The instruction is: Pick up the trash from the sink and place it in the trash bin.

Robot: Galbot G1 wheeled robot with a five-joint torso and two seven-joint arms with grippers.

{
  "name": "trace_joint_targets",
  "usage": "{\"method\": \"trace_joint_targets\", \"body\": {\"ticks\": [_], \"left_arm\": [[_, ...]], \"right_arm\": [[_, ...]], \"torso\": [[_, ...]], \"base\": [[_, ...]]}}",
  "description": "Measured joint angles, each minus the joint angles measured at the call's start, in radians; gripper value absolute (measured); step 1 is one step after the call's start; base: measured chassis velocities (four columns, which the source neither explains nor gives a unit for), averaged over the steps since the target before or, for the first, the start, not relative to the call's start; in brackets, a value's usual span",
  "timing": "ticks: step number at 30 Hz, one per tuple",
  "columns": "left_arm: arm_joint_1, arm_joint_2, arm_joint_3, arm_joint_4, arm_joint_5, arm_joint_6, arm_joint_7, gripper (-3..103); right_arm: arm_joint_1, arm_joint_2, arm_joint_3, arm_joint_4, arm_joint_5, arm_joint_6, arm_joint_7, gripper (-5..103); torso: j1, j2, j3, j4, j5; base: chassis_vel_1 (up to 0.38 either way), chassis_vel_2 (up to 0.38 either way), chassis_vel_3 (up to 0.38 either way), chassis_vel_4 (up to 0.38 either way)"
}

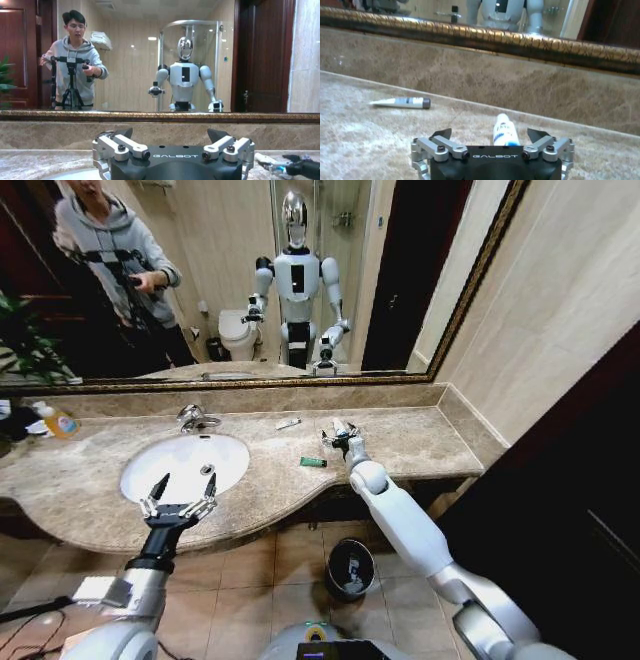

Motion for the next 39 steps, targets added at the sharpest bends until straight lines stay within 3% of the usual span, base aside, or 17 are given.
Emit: {"method": "trace_joint_targets", "body": {"ticks": [6,7,9,10,13,16,18,20,39], "left_arm": [[0.0,0.0,0.0,0.0,0.0,0.0,0.0,100],[0.0,0.0,0.0,0.0,0.0,0.0,0.0,100],[0.0,0.0,0.0,0.0,0.0,0.0,0.0,100],[0.0,0.0,0.0,0.0,0.0,0.0,0.0,100],[0.0,0.0,0.0,0.0,0.0,0.0,0.0,100],[0.0,0.0,0.0,0.0,0.0,0.0,0.0,100],[0.0,0.0,0.0,0.0,0.0,0.0,0.0,100],[0.0,0.0,0.0,0.0,0.0,0.0,0.0,100],[0.0,0.0,0.0,0.0,0.0,0.0,0.0,100]], "right_arm": [[0.003,0.003,0.013,-0.038,-0.003,0.016,-0.018,85],[0.004,0.001,0.018,-0.045,-0.003,0.018,-0.02,74],[0.004,0.001,0.021,-0.049,-0.003,0.019,-0.021,74],[0.003,0.0,0.025,-0.057,-0.003,0.021,-0.022,63],[0.0,-0.002,0.031,-0.064,-0.003,0.022,-0.023,58],[-0.011,-0.009,0.045,-0.061,-0.003,0.024,-0.023,42],[-0.016,-0.013,0.051,-0.055,-0.003,0.024,-0.023,42],[-0.024,-0.02,0.058,-0.043,-0.002,0.023,-0.021,31],[-0.083,-0.063,0.068,0.078,0.017,0.002,0.0,30]], "torso": [[0.0,0.0,0.0,0.0,0.0],[0.0,0.0,0.0,-0.0001,0.0],[0.0,0.0,0.0,-0.0001,0.0],[0.0,0.0,0.0,0.0,0.0],[0.0,0.0,0.0,0.0,0.0],[0.0,0.0,0.0,0.0,0.0001],[0.0,0.0,0.0,-0.0001,0.0001],[0.0,0.0,0.0,-0.0002,0.0001],[0.0,0.0,0.0,0.0001,0.0003]], "base": [[0.0,0.0,0.0,0.0],[0.0,0.0,0.0,0.0],[0.0,0.0,0.0,0.0],[0.0,0.0,0.0,0.0],[0.0,0.0,0.0,0.0],[0.0,0.0,0.0,0.0],[0.0,0.0,0.0,0.0],[0.0,0.0,0.0,0.0],[0.0,0.0,0.0,0.0]]}}
